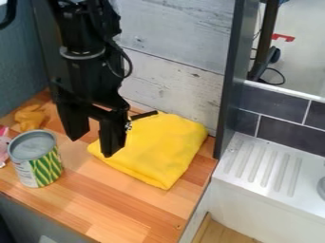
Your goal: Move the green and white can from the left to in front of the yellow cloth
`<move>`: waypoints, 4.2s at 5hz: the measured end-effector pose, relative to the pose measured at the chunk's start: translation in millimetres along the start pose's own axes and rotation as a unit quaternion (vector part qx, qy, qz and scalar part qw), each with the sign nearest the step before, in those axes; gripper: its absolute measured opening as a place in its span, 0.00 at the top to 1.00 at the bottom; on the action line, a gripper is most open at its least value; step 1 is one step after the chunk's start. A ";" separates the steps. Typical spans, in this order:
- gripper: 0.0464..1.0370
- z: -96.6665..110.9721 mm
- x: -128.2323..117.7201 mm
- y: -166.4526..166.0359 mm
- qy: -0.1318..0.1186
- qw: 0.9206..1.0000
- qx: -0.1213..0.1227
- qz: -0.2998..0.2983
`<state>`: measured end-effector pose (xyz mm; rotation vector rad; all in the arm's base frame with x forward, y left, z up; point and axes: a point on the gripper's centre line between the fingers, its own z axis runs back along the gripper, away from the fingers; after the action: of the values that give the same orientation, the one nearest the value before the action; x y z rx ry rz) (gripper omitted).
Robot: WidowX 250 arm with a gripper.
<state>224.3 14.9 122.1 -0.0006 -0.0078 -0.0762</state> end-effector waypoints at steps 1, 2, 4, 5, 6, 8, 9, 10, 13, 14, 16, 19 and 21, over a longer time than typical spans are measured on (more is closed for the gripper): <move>0.04 -4.5 -1.3 0.5 0.009 1.000 -0.001 -0.001; 0.04 -3.5 6.9 43.8 0.001 0.999 0.000 0.047; 0.04 -0.3 -5.6 100.9 0.016 0.997 0.054 0.062; 0.04 -9.3 -18.6 126.5 0.056 0.993 0.080 0.059; 0.04 -22.7 -32.1 151.9 0.072 0.993 0.075 0.055; 0.04 -43.1 -30.9 189.8 0.083 0.993 0.070 0.047; 0.04 -48.7 -27.6 198.7 0.089 0.991 0.091 0.040; 0.04 -53.3 -16.9 203.8 0.091 0.988 0.126 0.017; 0.04 -56.8 -0.6 199.0 0.090 0.986 0.140 0.002; 0.04 -73.3 6.2 177.3 0.110 0.985 0.131 -0.023; 0.04 -88.5 12.8 115.7 0.109 0.986 0.097 -0.075; 0.04 -86.1 31.6 35.9 0.061 0.997 0.039 -0.040; 0.04 -59.4 20.4 35.7 0.055 0.997 0.057 0.013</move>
<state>247.8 48.9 62.8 0.1178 0.0979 -0.0501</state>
